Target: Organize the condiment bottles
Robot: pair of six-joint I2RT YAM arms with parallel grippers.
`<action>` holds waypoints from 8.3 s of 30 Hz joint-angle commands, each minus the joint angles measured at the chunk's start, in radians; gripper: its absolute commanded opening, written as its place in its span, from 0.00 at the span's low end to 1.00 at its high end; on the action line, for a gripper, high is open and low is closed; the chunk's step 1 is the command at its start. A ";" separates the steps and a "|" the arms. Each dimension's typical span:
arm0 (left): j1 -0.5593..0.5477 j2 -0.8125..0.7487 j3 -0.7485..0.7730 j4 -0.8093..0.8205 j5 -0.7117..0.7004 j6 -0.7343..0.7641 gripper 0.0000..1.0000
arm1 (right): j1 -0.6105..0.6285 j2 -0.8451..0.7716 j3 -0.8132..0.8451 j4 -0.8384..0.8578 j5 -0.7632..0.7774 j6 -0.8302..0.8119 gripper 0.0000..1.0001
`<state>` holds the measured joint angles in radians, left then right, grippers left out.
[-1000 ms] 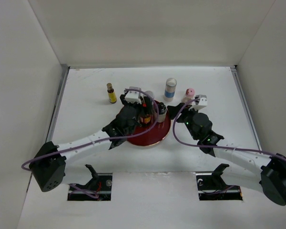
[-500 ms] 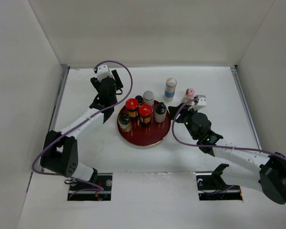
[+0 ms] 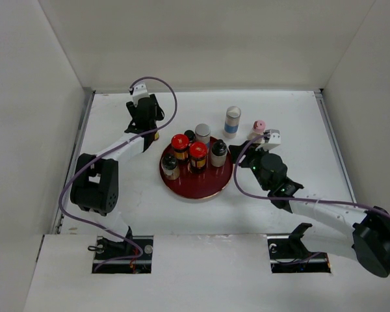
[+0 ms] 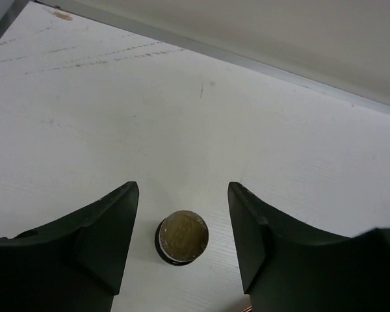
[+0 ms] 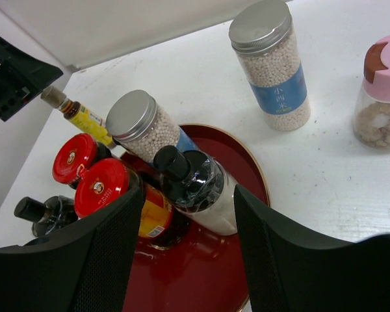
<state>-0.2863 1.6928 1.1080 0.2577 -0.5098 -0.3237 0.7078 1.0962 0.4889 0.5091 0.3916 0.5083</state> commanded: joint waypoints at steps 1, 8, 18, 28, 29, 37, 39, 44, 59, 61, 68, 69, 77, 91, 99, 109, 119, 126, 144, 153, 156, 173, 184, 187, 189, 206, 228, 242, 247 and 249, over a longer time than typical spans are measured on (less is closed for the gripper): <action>0.008 -0.004 0.058 0.003 0.025 -0.009 0.53 | 0.008 0.014 0.017 0.054 -0.011 -0.002 0.63; -0.004 0.022 0.038 -0.003 0.025 -0.015 0.50 | 0.009 0.021 0.022 0.054 -0.011 -0.008 0.63; -0.004 0.015 0.027 -0.017 0.027 -0.021 0.27 | 0.009 0.024 0.020 0.055 -0.013 -0.005 0.64; -0.084 -0.290 -0.028 0.047 -0.061 0.027 0.20 | 0.011 0.027 0.020 0.057 -0.013 -0.002 0.64; -0.101 -0.329 -0.034 0.057 -0.065 0.038 0.20 | 0.011 0.024 0.022 0.054 -0.011 -0.007 0.64; -0.320 -0.562 -0.100 0.031 -0.088 0.101 0.20 | 0.011 -0.001 0.013 0.058 0.000 -0.010 0.64; -0.392 -0.599 -0.128 -0.004 -0.108 0.106 0.20 | 0.011 -0.009 0.011 0.054 -0.003 -0.005 0.64; -0.532 -0.717 -0.212 -0.076 -0.154 0.086 0.20 | 0.011 -0.012 0.007 0.055 -0.002 -0.002 0.65; -0.701 -0.711 -0.319 -0.175 -0.187 0.023 0.20 | 0.011 -0.007 0.010 0.051 0.013 -0.010 0.65; -0.698 -0.685 -0.344 -0.158 -0.187 0.006 0.20 | 0.009 -0.013 0.010 0.048 0.013 -0.011 0.65; -0.658 -0.595 -0.418 -0.071 -0.174 -0.028 0.20 | 0.011 -0.016 0.022 0.025 0.012 -0.020 0.49; -0.656 -0.581 -0.424 -0.061 -0.168 -0.028 0.20 | 0.011 -0.012 0.027 0.023 0.013 -0.021 0.49; -0.646 -0.533 -0.488 -0.028 -0.128 -0.058 0.21 | -0.003 0.022 0.051 0.019 0.032 -0.027 0.60; -0.652 -0.565 -0.560 0.066 -0.099 -0.023 0.57 | -0.124 0.321 0.296 -0.024 0.024 -0.085 0.78; -0.630 -0.674 -0.588 0.097 -0.092 0.031 0.76 | -0.185 0.474 0.476 -0.110 0.010 -0.177 0.90; -0.528 -0.867 -0.720 0.319 -0.068 -0.003 0.85 | -0.212 0.654 0.666 -0.198 0.004 -0.229 0.89; -0.440 -0.967 -0.850 0.423 -0.096 -0.087 0.86 | -0.227 0.726 0.740 -0.182 0.010 -0.244 0.75; -0.432 -0.941 -0.863 0.430 -0.099 -0.100 0.86 | -0.225 0.713 0.758 -0.123 0.019 -0.267 0.52; -0.377 -0.955 -0.892 0.437 -0.095 -0.149 0.86 | -0.078 -0.002 0.433 -0.058 0.087 -0.297 0.49; -0.339 -0.969 -0.902 0.437 -0.088 -0.169 0.86 | 0.198 -0.229 0.307 -0.211 0.127 -0.303 0.49; -0.331 -0.960 -0.901 0.437 -0.091 -0.176 0.86 | 0.270 -0.197 0.275 -0.196 0.127 -0.280 0.49; -0.308 -0.960 -0.910 0.437 -0.088 -0.187 0.86 | 0.380 0.197 0.168 0.182 0.171 -0.192 0.49; -0.311 -0.953 -0.907 0.437 -0.088 -0.187 0.86 | 0.477 0.312 0.146 0.226 0.273 -0.215 0.50; -0.314 -0.958 -0.910 0.437 -0.088 -0.187 0.86 | 0.491 0.321 0.139 0.226 0.288 -0.224 0.52; -0.313 -0.952 -0.907 0.437 -0.088 -0.187 0.86 | 0.499 0.317 0.132 0.227 0.302 -0.232 0.54; -0.311 -0.937 -0.904 0.437 -0.088 -0.193 0.87 | 0.450 0.136 0.077 0.221 0.271 -0.231 0.80; -0.330 -0.963 -0.918 0.437 -0.078 -0.198 0.87 | -0.327 0.464 0.468 -0.300 0.136 -0.169 0.78; -0.325 -0.956 -0.921 0.439 -0.078 -0.201 0.87 | -0.400 0.630 0.593 -0.290 0.047 -0.159 0.66; -0.322 -0.955 -0.921 0.439 -0.078 -0.202 0.87 | -0.400 0.619 0.593 -0.316 0.043 -0.149 0.65; -0.320 -0.950 -0.918 0.439 -0.078 -0.202 0.87 | -0.397 0.597 0.582 -0.316 0.046 -0.143 0.49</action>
<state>-0.6106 0.7391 0.1932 0.6476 -0.5961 -0.5137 0.3122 1.7229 1.0447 0.1860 0.4473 0.3466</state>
